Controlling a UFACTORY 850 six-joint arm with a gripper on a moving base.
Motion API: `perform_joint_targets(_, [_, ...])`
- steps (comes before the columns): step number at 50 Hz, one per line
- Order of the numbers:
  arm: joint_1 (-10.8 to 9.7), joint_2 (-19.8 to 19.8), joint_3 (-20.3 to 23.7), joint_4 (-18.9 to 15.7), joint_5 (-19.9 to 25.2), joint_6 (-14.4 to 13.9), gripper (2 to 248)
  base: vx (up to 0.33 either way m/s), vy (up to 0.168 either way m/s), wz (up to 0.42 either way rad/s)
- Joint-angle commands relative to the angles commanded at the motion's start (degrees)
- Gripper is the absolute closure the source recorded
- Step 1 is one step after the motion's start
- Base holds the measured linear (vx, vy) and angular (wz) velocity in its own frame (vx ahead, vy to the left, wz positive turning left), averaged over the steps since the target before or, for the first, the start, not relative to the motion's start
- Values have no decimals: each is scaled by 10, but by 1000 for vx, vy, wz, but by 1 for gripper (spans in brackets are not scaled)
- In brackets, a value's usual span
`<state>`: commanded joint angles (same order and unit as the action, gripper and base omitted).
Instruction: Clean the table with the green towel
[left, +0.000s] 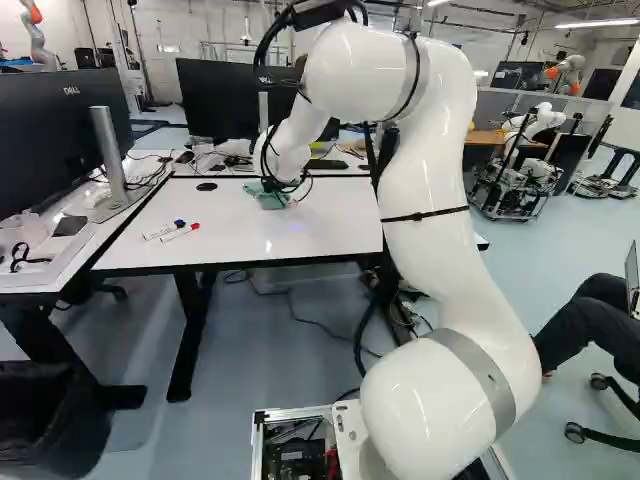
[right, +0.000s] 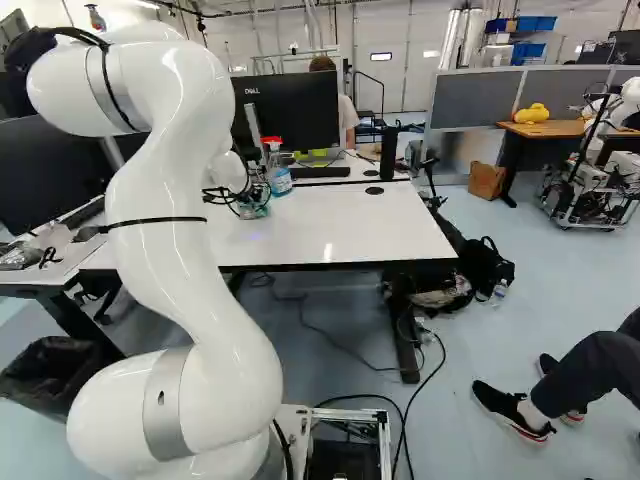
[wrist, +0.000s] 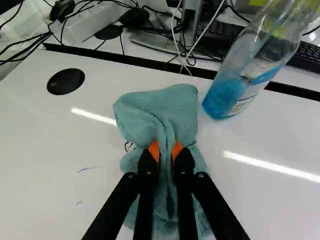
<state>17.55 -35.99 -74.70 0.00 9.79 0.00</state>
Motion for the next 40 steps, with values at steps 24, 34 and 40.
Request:
perform_joint_targets(24, [28,-24,-33,0,0,0,202,0,0,0])
perform_joint_targets(34, [43,-24,-34,0,0,0,202,0,0,0])
perform_joint_targets(40, [52,-25,-34,0,0,0,202,0,0,0])
